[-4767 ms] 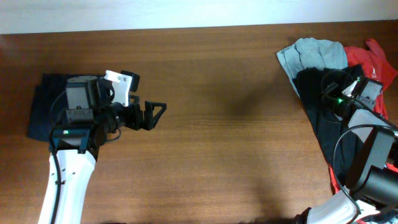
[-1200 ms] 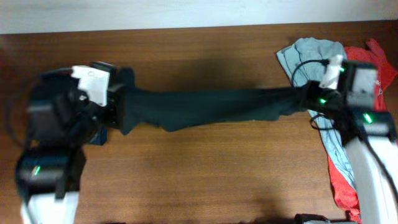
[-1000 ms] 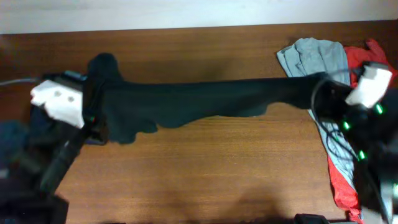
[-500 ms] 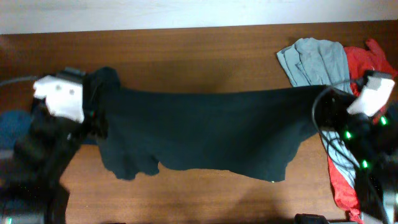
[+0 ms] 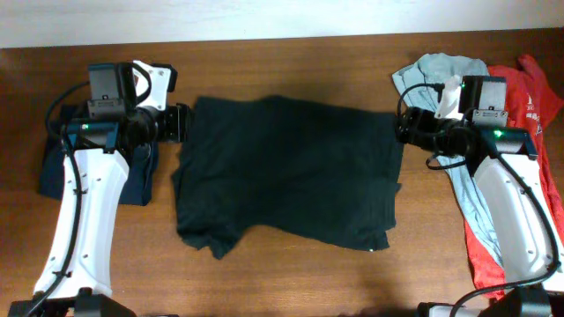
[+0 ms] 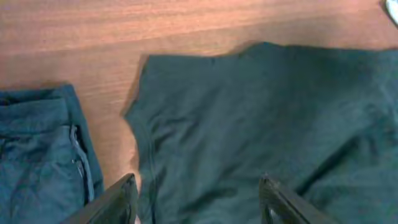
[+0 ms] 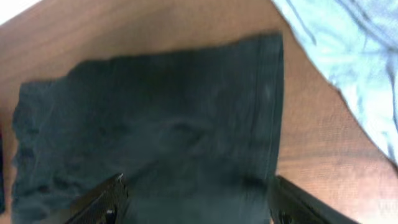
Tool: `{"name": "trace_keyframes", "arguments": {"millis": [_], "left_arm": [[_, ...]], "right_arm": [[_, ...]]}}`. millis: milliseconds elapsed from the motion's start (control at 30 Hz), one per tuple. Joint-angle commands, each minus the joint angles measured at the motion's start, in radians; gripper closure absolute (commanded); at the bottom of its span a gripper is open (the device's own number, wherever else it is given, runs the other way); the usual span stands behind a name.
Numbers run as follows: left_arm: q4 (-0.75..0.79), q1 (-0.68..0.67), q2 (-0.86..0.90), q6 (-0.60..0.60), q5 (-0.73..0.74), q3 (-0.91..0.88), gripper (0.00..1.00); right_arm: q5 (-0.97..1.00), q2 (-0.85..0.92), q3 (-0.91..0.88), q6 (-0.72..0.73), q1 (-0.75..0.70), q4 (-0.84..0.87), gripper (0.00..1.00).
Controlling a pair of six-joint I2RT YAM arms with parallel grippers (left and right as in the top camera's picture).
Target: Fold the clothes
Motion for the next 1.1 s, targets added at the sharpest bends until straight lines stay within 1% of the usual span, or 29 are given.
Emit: {"name": "trace_keyframes", "arguments": {"millis": [0, 167, 233, 367, 433, 467, 533, 600, 700, 733, 767, 900, 933, 1000, 1033, 1067], "left_arm": [[-0.044, 0.003, -0.030, -0.001, -0.002, 0.007, 0.37], [-0.171, 0.002, -0.035, -0.002, 0.000, 0.005, 0.37], [-0.174, 0.002, -0.035, -0.004, 0.001, -0.008, 0.38], [-0.203, 0.002, -0.034, -0.075, 0.019, -0.058, 0.38], [-0.217, 0.002, -0.034, -0.074, 0.077, -0.095, 0.38], [-0.230, 0.002, -0.034, -0.088, 0.114, -0.153, 0.39], [-0.233, 0.002, -0.034, -0.117, 0.114, -0.196, 0.39], [-0.243, 0.002, -0.034, -0.162, 0.123, -0.246, 0.43], [-0.268, 0.002, -0.034, -0.164, 0.198, -0.337, 0.53], [-0.274, 0.002, -0.034, -0.165, 0.212, -0.381, 0.55], [-0.262, 0.002, -0.034, -0.176, 0.204, -0.432, 0.57], [-0.232, 0.002, -0.034, -0.206, 0.198, -0.521, 0.62], [-0.214, 0.002, -0.034, -0.237, 0.169, -0.545, 0.63], [-0.157, 0.002, -0.034, -0.304, 0.088, -0.590, 0.62], [-0.121, 0.002, -0.034, -0.361, 0.035, -0.616, 0.58], [-0.105, 0.002, -0.034, -0.384, 0.014, -0.629, 0.57]], "right_arm": [[-0.020, -0.025, 0.010, -0.010, -0.006, -0.040, 0.22], [-0.016, -0.027, 0.009, -0.010, -0.006, -0.176, 0.19], [-0.020, -0.026, 0.009, -0.008, -0.005, -0.196, 0.16], [-0.027, -0.015, 0.004, -0.006, -0.005, -0.312, 0.17], [-0.027, -0.014, -0.009, -0.008, -0.005, -0.352, 0.18], [-0.027, -0.014, -0.038, -0.009, -0.005, -0.390, 0.19], [-0.028, -0.014, -0.068, -0.009, -0.005, -0.406, 0.21], [-0.034, -0.014, -0.105, -0.009, -0.003, -0.408, 0.21], [-0.041, -0.014, -0.151, -0.017, -0.003, -0.407, 0.20], [-0.051, -0.015, -0.160, -0.043, -0.003, -0.407, 0.21], [-0.055, -0.015, -0.163, -0.055, -0.003, -0.410, 0.20], [-0.061, -0.015, -0.163, -0.062, 0.008, -0.415, 0.20], [-0.061, -0.015, -0.163, -0.062, 0.017, -0.415, 0.20], [-0.061, -0.015, -0.163, -0.062, 0.035, -0.413, 0.20], [-0.060, -0.015, -0.163, -0.062, 0.053, -0.410, 0.20], [-0.060, -0.015, -0.163, -0.062, 0.064, -0.408, 0.20]]}}
